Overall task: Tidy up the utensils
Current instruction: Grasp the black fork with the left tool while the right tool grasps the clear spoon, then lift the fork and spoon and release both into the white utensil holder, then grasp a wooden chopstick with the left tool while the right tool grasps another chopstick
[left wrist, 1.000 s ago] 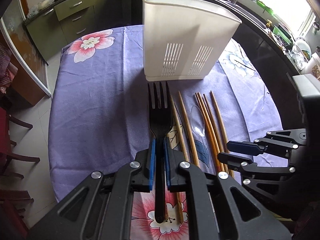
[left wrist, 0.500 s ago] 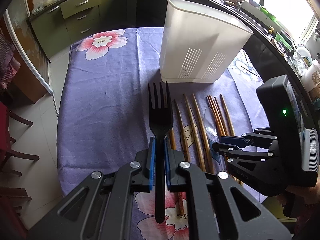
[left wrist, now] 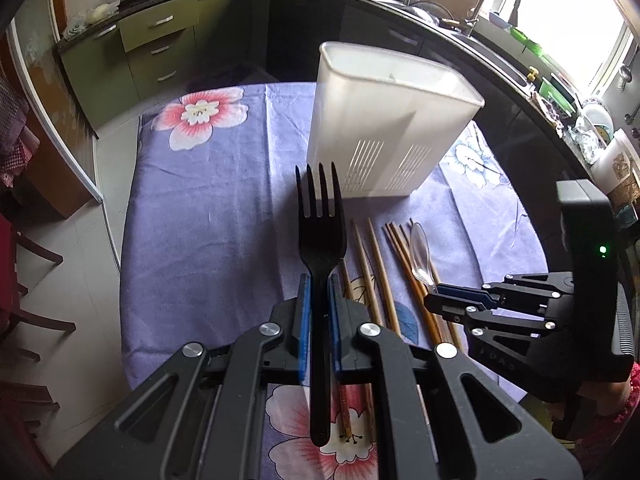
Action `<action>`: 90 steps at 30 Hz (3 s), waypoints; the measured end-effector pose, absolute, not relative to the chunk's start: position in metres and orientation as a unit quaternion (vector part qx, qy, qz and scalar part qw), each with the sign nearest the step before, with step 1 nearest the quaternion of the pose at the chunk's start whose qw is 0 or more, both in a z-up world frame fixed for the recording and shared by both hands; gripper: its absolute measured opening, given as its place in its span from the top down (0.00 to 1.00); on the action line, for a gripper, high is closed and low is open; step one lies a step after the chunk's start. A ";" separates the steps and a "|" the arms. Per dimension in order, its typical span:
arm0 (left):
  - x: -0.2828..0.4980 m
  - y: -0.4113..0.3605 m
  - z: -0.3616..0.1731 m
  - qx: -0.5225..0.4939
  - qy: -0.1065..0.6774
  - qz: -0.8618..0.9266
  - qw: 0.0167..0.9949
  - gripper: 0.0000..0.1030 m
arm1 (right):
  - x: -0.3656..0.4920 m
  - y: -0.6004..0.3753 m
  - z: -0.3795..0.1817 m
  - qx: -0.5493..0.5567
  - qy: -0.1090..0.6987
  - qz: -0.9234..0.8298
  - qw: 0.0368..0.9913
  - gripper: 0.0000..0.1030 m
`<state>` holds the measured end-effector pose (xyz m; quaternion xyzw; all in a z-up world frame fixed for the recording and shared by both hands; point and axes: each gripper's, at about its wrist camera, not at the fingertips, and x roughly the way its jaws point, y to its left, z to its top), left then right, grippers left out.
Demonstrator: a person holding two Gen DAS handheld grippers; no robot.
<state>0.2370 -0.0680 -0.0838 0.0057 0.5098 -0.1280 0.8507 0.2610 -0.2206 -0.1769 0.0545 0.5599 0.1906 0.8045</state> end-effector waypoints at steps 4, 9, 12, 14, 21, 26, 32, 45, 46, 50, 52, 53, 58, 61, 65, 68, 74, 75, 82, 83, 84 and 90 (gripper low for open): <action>0.245 -0.076 -0.043 0.003 0.473 -0.133 0.871 0.92 | 0.255 -0.245 -0.127 0.094 0.494 0.213 0.838 0.91; 0.270 -0.090 0.011 -0.012 0.411 -0.137 0.901 0.92 | 0.269 -0.266 -0.062 0.130 0.405 0.218 0.879 0.91; 0.291 -0.101 0.032 -0.025 0.380 -0.144 0.913 0.92 | 0.287 -0.270 -0.032 0.142 0.359 0.217 0.897 0.91; 0.304 -0.108 0.042 -0.025 0.355 -0.146 0.923 0.92 | 0.296 -0.269 -0.016 0.142 0.328 0.212 0.910 0.91; 0.344 -0.114 0.048 -0.040 0.262 -0.133 0.955 0.92 | 0.340 -0.278 0.015 0.122 0.236 0.142 0.954 0.91; 0.359 -0.120 0.033 -0.036 0.215 -0.124 0.968 0.92 | 0.376 -0.270 0.003 0.108 0.219 0.101 0.965 0.91; 0.377 -0.130 0.009 -0.030 0.214 -0.121 0.969 0.92 | 0.397 -0.265 -0.025 0.085 0.225 0.091 0.966 0.91; 0.358 -0.125 -0.019 -0.005 0.297 -0.118 0.947 0.92 | 0.331 -0.279 -0.059 0.067 0.236 0.114 0.963 0.91; 0.355 -0.124 -0.020 -0.003 0.305 -0.117 0.945 0.92 | 0.325 -0.278 -0.061 0.061 0.238 0.113 0.963 0.91; 0.346 -0.125 -0.023 0.011 0.323 -0.116 0.939 0.92 | 0.313 -0.274 -0.071 0.047 0.251 0.112 0.960 0.91; 0.341 -0.125 -0.027 0.017 0.333 -0.117 0.935 0.92 | 0.311 -0.271 -0.076 0.039 0.260 0.113 0.958 0.91; 0.339 -0.125 -0.029 0.018 0.338 -0.118 0.934 0.92 | 0.309 -0.269 -0.080 0.034 0.264 0.113 0.957 0.91; 0.337 -0.126 -0.038 0.025 0.351 -0.117 0.929 0.92 | 0.309 -0.260 -0.093 0.022 0.289 0.118 0.950 0.90; 0.337 -0.126 -0.042 0.026 0.356 -0.118 0.927 0.92 | 0.309 -0.260 -0.096 0.024 0.291 0.122 0.949 0.79; 0.335 -0.125 -0.041 0.028 0.358 -0.122 0.925 0.88 | 0.304 -0.259 -0.095 0.021 0.288 0.123 0.949 0.70; 0.333 -0.124 -0.038 0.028 0.354 -0.124 0.927 0.74 | 0.303 -0.258 -0.092 0.017 0.285 0.122 0.951 0.63; 0.328 -0.120 -0.028 0.021 0.348 -0.125 0.929 0.67 | 0.297 -0.257 -0.081 0.024 0.277 0.118 0.953 0.57; 0.327 -0.119 -0.026 0.020 0.347 -0.126 0.929 0.66 | 0.294 -0.258 -0.078 0.026 0.272 0.119 0.955 0.57; 0.304 -0.108 -0.024 0.022 0.361 -0.131 0.923 0.55 | 0.263 -0.273 -0.068 0.033 0.269 0.125 0.955 0.55; 0.299 -0.104 -0.028 0.020 0.371 -0.131 0.919 0.55 | 0.258 -0.276 -0.068 0.033 0.272 0.126 0.954 0.55; 0.295 -0.100 -0.032 0.020 0.380 -0.130 0.915 0.55 | 0.254 -0.279 -0.070 0.032 0.276 0.127 0.952 0.54; 0.270 -0.082 -0.074 0.041 0.444 -0.117 0.887 0.55 | 0.244 -0.300 -0.101 0.022 0.329 0.104 0.938 0.53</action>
